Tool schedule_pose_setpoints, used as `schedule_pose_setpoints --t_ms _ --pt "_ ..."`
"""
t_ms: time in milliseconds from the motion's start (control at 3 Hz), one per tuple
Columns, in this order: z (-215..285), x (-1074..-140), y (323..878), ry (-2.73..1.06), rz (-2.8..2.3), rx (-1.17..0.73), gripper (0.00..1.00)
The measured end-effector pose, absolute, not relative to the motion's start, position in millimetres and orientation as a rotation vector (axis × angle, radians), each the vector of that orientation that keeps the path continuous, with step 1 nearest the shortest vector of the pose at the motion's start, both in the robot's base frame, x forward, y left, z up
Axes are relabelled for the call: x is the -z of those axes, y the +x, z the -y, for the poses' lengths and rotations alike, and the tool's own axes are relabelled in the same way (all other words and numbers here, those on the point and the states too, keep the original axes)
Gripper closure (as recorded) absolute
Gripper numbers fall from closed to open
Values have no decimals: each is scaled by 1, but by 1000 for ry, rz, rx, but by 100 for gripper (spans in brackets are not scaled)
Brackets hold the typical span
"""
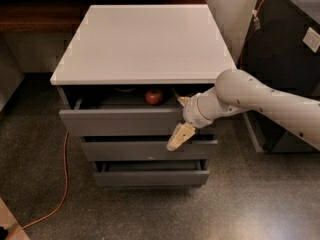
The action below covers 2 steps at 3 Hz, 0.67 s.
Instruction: Pick apple from top drawer and place on counter
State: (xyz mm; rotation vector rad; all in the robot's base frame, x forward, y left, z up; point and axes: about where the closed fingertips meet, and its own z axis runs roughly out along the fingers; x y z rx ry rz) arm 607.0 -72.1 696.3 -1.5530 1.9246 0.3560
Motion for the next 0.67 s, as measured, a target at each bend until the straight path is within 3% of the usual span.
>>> schedule_pose_setpoints --t_ms 667 --pt "77 -667 643 -1561 -1960 -336 0"
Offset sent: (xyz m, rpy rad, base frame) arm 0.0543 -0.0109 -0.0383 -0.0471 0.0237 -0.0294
